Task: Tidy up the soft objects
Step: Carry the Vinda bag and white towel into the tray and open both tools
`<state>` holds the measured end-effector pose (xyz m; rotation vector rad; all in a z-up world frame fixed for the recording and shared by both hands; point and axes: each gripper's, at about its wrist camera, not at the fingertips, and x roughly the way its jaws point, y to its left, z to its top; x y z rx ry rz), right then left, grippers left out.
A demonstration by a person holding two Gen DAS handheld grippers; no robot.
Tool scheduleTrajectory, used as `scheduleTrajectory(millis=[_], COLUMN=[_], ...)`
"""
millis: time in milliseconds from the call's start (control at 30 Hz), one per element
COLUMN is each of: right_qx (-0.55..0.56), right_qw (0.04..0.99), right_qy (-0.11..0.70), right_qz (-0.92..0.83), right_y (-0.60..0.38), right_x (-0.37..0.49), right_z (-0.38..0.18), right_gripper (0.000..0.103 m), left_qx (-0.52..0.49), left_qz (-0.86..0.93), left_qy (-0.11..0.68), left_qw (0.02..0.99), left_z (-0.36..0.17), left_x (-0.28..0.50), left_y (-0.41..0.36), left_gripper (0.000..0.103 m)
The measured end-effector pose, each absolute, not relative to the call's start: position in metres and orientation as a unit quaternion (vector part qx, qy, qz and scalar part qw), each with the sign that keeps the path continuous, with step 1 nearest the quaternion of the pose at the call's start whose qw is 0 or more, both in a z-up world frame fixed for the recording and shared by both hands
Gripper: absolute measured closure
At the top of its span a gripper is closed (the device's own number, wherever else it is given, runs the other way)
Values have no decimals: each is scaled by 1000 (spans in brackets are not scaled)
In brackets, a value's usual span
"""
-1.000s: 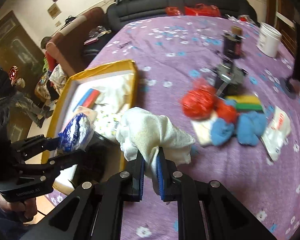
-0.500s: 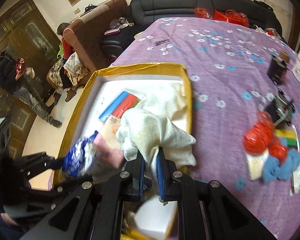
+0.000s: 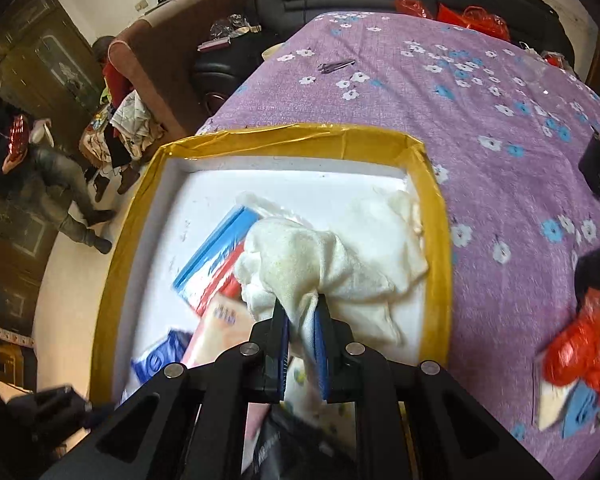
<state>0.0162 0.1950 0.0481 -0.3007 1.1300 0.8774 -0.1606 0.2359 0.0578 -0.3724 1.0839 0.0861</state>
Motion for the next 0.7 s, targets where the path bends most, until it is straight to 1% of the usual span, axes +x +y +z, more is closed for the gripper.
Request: scheduleTrajectory(millis=[300, 367, 433, 467, 500, 533, 567, 633, 700], right_qx=[-154, -154, -152, -148, -144, -138, -131, -123, -126], right_qw=[749, 744, 745, 747, 749, 751, 755, 760, 767], right_qy=[507, 511, 509, 505, 503, 500, 497, 489, 481], right_qz=[398, 401, 405, 407, 408, 408, 408, 410, 406], right_y=[224, 224, 220, 216, 212, 207, 202, 191, 182], right_x=[29, 29, 30, 29, 29, 28, 27, 22, 16], right_z=[41, 44, 49, 53, 56, 60, 64, 72, 80], right_gripper=[90, 88, 80, 73, 64, 62, 60, 58, 51], left_qx=[-177, -177, -179, -180, -182, -185, -187, -189, -186], left_qz=[31, 29, 27, 27, 27, 28, 27, 26, 26], left_qy=[521, 520, 518, 517, 515, 513, 510, 502, 494], left_qw=[835, 835, 836, 837, 837, 838, 839, 844, 849], left_z=[51, 51, 52, 53, 53, 55, 56, 60, 66], left_x=[-158, -158, -158, -158, -159, -158, -158, -158, -156], left_y=[229, 227, 226, 226, 226, 227, 226, 224, 223], left_gripper=[56, 55, 52, 51, 48, 46, 45, 45, 42])
